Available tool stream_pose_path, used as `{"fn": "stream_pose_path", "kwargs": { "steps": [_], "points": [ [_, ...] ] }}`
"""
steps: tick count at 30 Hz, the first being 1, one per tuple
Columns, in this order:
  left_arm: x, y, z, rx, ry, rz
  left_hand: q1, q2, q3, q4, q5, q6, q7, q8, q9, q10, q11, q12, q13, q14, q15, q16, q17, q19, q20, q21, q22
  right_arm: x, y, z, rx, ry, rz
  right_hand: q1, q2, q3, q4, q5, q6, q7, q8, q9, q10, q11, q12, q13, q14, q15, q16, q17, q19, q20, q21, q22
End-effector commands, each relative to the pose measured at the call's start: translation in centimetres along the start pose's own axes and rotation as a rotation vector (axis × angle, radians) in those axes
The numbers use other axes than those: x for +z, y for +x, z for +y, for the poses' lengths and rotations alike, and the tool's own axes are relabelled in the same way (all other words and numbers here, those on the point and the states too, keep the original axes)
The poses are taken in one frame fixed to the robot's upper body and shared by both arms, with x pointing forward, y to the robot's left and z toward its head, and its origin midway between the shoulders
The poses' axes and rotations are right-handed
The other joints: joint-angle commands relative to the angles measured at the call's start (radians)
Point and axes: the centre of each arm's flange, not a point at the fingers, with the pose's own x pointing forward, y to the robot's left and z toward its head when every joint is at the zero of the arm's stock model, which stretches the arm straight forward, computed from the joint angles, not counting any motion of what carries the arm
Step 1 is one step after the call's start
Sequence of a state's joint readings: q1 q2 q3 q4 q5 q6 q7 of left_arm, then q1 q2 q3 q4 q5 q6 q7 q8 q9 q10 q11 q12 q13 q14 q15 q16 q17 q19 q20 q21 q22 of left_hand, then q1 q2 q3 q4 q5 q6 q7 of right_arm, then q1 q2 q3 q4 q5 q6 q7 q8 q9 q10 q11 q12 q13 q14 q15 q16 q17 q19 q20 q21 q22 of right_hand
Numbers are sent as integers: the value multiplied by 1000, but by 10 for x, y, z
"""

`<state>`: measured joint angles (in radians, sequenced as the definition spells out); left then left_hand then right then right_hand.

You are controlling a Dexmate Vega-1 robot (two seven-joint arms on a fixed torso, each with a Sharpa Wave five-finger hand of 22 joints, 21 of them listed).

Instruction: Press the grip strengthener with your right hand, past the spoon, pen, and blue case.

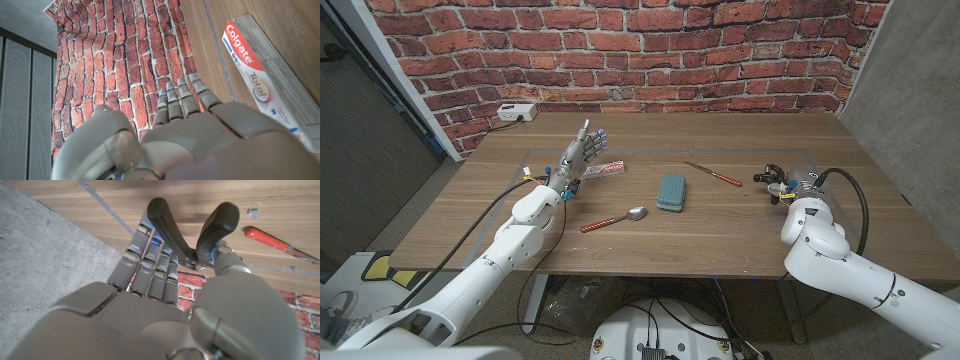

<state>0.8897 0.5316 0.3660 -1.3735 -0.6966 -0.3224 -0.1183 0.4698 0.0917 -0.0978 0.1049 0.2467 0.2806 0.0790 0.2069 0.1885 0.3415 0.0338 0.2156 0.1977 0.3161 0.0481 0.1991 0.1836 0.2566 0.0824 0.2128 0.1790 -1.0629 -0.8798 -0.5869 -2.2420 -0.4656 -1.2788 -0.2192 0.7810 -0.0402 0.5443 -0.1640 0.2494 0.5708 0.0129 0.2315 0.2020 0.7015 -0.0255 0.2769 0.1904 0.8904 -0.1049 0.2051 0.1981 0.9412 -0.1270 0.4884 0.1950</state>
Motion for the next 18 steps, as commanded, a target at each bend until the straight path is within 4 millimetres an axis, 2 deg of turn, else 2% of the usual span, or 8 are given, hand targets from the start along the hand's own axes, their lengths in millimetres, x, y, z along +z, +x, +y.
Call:
{"fn": "stream_pose_path", "kwargs": {
  "steps": [1,18],
  "points": [
    [4,1,0,0,7,-2,-3,3,-7,0,-4,8,-4,-1,2,9,-3,-3,3,5,1,-1,5,4,10,-4,3,7,-13,-3,-188,172,-120,96,85,36,-12,3,17,-2,2,3,14,3,3,1,32,-104,10,6,18,-84,10,3],
    [7,-3,2,0,15,-6,-2,4,-9,0,-5,8,-5,-2,2,9,-8,-3,3,6,0,-1,5,3,11,-4,4,19,-14,-4,-314,269,-236,104,86,35,-9,-1,25,-4,1,3,19,3,1,1,43,-108,13,12,23,-85,16,3]
  ]
}}
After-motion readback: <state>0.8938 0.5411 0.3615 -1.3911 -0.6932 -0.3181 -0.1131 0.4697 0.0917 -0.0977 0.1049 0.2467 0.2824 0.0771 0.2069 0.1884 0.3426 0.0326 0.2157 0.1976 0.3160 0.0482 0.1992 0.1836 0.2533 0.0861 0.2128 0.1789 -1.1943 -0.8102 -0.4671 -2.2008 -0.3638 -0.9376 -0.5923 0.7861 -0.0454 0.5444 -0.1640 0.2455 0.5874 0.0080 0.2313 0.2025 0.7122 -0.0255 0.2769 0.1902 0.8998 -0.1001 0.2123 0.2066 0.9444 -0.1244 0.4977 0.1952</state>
